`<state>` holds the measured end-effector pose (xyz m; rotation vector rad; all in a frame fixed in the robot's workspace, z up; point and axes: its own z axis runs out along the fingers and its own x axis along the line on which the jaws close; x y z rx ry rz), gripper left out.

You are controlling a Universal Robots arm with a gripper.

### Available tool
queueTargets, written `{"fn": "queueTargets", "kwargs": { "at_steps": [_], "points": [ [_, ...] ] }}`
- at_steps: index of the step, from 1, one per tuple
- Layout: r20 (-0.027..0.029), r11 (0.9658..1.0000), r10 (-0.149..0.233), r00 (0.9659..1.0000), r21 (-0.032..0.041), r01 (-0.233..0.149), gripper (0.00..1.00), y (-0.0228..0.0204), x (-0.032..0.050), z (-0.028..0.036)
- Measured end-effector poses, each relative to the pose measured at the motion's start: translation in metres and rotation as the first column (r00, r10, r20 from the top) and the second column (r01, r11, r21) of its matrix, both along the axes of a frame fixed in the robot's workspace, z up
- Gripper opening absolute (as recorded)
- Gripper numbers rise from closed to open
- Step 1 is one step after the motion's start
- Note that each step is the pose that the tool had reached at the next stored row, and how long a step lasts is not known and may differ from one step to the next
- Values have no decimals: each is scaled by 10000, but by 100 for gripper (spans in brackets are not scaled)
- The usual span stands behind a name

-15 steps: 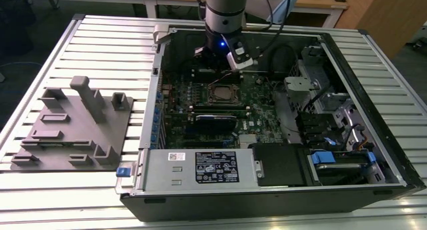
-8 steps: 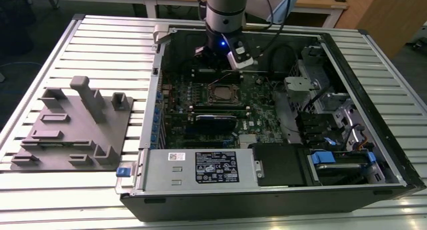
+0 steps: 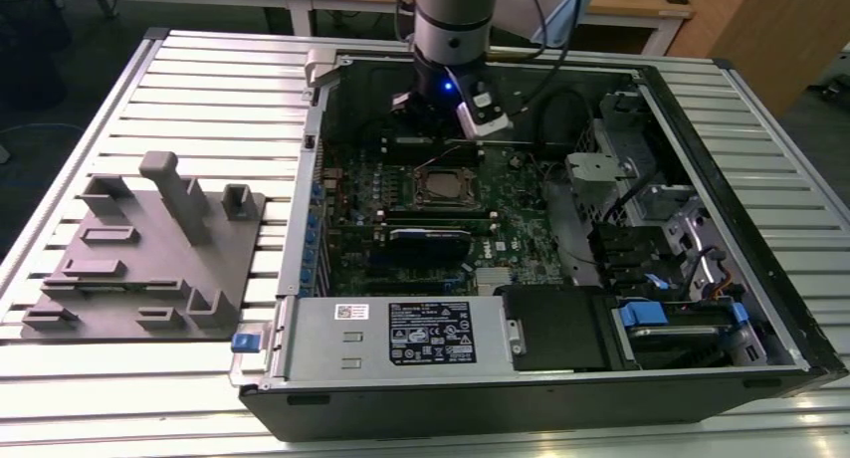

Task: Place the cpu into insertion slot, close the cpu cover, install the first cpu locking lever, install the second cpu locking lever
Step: 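Install the first cpu locking lever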

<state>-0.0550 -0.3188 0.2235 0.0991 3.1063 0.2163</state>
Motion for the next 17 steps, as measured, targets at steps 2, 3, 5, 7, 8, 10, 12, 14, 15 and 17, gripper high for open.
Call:
{"fn": "queueTargets", "kwargs": {
  "at_steps": [2,3,5,7,8,10,12,14,15,17],
  "points": [
    [0,10000,0,10000,-14,0,11,4,10,-2],
    [1,10000,0,10000,-20,0,11,5,14,-5],
    [1,10000,-1,10000,-40,1,11,9,21,-10],
    [-1,10000,0,10000,-57,0,11,15,27,-16],
    [-1,10000,0,10000,-59,0,11,20,31,-19],
    [-2,10000,1,10000,-58,-1,11,28,42,-26],
    [-3,10000,0,10000,-59,0,11,35,54,-30],
    [-3,10000,0,10000,-58,0,11,40,62,-35],
    [-3,10000,-1,10000,-60,1,11,42,67,-38],
    [-4,10000,0,10000,-61,0,11,43,74,-41]
  ]
}}
